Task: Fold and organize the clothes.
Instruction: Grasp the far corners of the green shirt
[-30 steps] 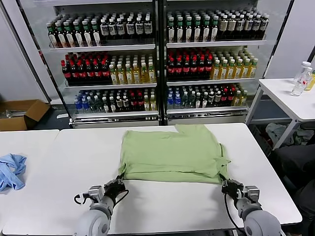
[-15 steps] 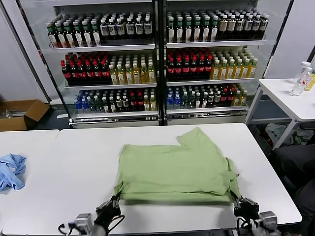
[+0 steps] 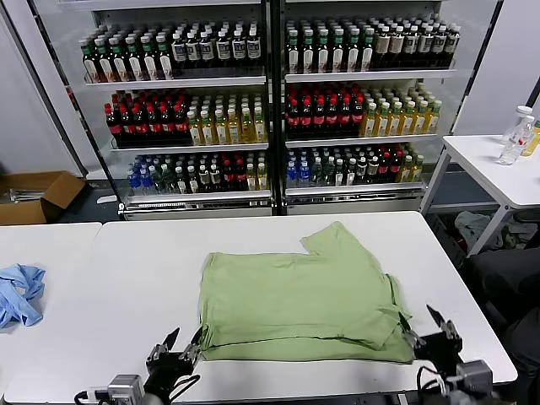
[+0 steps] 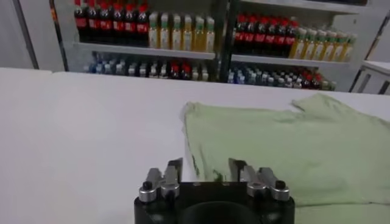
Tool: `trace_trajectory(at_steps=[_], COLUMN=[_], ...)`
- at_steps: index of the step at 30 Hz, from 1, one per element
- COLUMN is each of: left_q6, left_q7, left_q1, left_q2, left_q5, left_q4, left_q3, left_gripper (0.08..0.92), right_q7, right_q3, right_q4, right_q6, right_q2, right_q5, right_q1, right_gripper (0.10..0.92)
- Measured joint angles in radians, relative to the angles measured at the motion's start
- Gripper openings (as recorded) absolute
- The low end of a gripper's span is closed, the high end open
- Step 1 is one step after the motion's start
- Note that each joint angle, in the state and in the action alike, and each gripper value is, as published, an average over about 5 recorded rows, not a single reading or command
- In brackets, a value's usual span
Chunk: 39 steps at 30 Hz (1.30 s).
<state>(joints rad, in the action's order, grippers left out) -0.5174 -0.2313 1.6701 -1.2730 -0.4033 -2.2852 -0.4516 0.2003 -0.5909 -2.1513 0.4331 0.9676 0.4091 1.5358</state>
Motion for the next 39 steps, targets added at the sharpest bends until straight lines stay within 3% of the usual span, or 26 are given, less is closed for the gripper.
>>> trace_trajectory(at_steps=[7, 12, 23, 32, 36, 39], left_q6=[-0.026, -0.038, -0.044, -0.047, -0.052, -0.053], left_q7=[0.037, 0.043, 0.04, 0.037, 0.036, 0.037], left_q1=[-0.198, -0.376, -0.7, -0.884, -0.923, -0.936], left_q2=[0.007, 0.011, -0.003, -0.02, -0.018, -0.015], left_q5=[0.002, 0.014, 0.021, 0.022, 0.011, 0.003], left_q4=[0.164, 0.319, 0.633, 0.851, 0.903, 0.921], left_q3=[0.03, 0.074, 0.185, 0.236, 0.249, 0.259], left_gripper=[0.774, 0.82, 0.822, 0.822, 0.772, 0.689], right_q7=[0.019, 0.019, 0.004, -0.02, -0.032, -0.043], right_q3=[0.166, 0.268, 0.434, 0.512, 0.536, 0.548], right_q4=[0.204, 0.359, 0.678, 0.925, 1.006, 1.049], right_q6=[0.031, 0.05, 0.091, 0.098, 0.102, 0.101], right_q2=[0.011, 0.033, 0.121, 0.209, 0.239, 0.253], right_q5=[0.066, 0.106, 0.149, 0.152, 0.153, 0.155], right_q1=[-0.295, -0.482, -0.802, -0.984, -1.036, -1.06], right_gripper=[0.822, 0.823, 0.823, 0.823, 0.811, 0.749])
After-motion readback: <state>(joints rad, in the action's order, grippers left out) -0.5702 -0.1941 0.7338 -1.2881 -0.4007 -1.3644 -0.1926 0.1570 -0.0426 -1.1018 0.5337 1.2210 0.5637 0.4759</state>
